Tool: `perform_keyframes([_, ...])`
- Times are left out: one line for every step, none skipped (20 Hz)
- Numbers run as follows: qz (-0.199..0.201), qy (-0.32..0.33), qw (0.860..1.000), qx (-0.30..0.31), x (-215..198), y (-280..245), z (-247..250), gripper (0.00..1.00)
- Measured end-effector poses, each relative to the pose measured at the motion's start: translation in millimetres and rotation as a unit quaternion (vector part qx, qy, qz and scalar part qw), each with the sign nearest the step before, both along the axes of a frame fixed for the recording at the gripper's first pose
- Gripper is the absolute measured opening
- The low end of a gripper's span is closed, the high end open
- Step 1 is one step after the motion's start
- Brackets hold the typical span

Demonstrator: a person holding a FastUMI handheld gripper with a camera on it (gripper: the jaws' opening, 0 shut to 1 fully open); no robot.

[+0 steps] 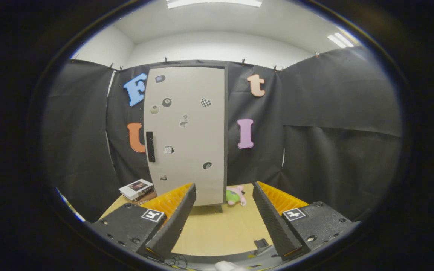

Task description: Open the shoe cabinet door, grab the shoes and put them into the shoe cabinet, then close the shoe cabinet door.

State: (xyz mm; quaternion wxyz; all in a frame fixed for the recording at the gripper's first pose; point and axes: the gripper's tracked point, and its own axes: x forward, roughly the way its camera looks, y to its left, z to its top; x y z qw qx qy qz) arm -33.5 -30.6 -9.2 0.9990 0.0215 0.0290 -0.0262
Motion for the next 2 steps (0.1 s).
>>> perform_keyframes([0.000, 0.002, 1.000, -0.001, 0.6, -0.4, -0.8, 0.99])
perform_keyframes([0.000, 0.002, 1.000, -0.002, 1.1, -0.5, -1.0, 0.99])
